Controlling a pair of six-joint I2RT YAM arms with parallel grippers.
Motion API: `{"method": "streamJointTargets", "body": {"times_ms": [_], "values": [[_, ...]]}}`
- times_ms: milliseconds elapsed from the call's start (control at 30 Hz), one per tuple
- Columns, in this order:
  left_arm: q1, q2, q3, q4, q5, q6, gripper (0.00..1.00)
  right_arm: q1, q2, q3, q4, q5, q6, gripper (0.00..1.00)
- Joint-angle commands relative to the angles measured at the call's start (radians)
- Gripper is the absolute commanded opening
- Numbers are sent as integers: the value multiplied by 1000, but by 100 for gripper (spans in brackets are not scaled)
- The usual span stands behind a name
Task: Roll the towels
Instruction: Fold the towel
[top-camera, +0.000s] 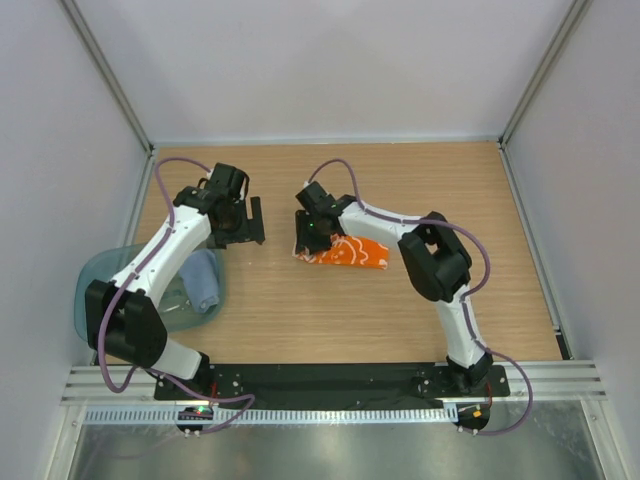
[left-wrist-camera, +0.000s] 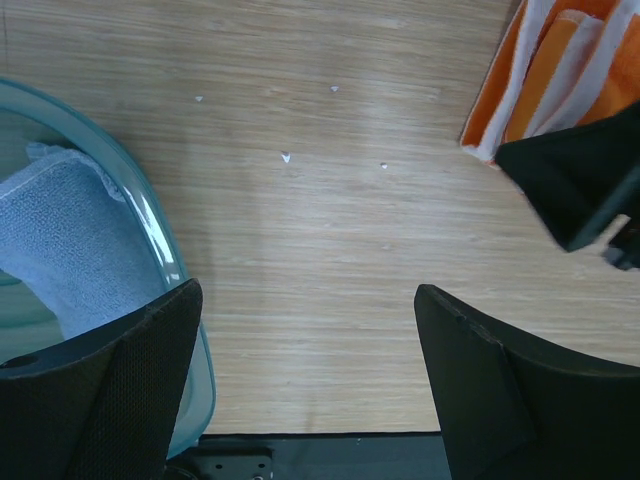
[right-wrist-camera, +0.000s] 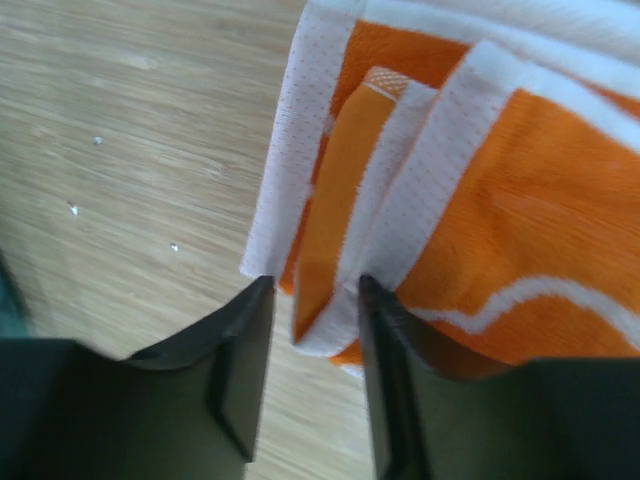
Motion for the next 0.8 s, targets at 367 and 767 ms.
{"method": "streamJointTargets", "body": {"times_ms": [367, 767], "values": [[4, -21, -4, 3, -37, -3, 88, 22, -215, -18, 85, 14, -11, 85], [-21, 19, -1, 9, -5, -30, 76, -202, -700, -645, 147, 135, 101, 79]]}}
